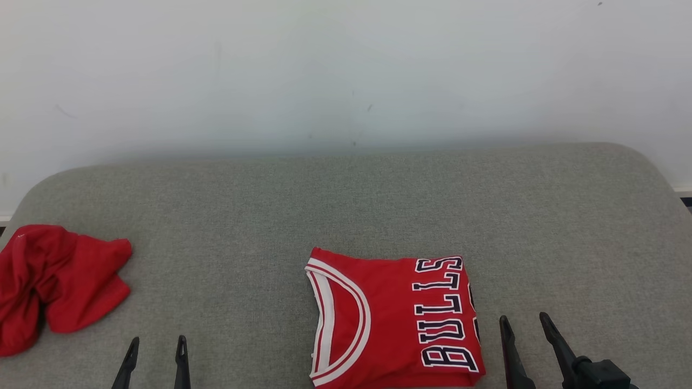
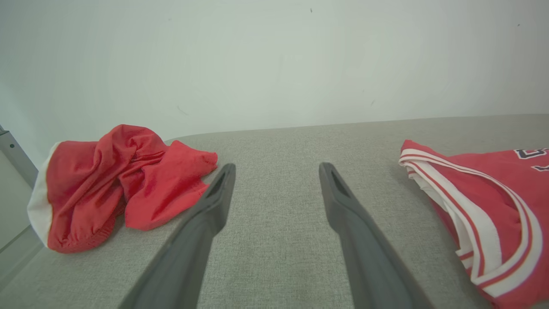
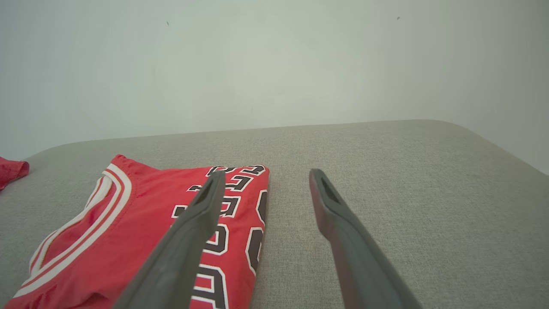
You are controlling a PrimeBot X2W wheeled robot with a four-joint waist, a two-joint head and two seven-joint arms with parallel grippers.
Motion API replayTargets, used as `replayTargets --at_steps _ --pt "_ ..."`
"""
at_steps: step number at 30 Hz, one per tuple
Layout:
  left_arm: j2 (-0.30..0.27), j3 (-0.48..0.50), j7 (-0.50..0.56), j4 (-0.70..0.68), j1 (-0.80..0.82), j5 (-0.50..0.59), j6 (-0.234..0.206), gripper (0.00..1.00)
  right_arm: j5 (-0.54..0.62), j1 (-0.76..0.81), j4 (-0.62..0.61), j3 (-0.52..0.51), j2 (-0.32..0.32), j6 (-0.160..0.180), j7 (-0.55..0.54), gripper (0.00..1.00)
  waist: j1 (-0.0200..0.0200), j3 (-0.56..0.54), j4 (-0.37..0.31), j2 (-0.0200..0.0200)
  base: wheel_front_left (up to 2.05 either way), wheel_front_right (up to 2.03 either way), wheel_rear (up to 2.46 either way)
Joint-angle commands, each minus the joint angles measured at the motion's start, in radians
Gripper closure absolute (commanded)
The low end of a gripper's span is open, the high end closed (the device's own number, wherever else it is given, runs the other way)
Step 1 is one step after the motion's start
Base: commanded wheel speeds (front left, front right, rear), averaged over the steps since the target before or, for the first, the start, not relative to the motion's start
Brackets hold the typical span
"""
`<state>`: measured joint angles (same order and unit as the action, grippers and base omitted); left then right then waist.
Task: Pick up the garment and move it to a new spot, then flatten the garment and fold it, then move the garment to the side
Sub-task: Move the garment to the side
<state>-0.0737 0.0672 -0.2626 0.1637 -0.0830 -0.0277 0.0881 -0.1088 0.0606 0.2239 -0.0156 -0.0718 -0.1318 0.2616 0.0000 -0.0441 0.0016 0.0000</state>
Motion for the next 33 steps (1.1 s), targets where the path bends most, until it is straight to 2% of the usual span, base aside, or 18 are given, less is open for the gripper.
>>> replayTargets --at_steps 1,26,33 --pt "-0.005 0.002 -0.003 0.003 -0.012 0.005 -0.002 0.0 0.006 -0.007 0.002 -0.002 0.005 0.003 0.004 0.0 0.0 0.0 0.0 0.0 0.0 0.0 0.0" --pt "-0.006 0.0 -0.003 0.01 -0.02 -0.012 -0.019 0.0 0.016 -0.018 0.036 -0.004 0.008 0.003 0.004 0.0 0.0 -0.002 0.007 0.0 0.0 0.0 0.0" --pt "-0.002 -0.01 -0.003 0.01 -0.011 -0.015 -0.021 0.0 0.029 -0.084 0.108 0.009 -0.011 0.003 0.004 0.0 0.0 0.0 0.023 0.0 0.0 0.0 0.0"
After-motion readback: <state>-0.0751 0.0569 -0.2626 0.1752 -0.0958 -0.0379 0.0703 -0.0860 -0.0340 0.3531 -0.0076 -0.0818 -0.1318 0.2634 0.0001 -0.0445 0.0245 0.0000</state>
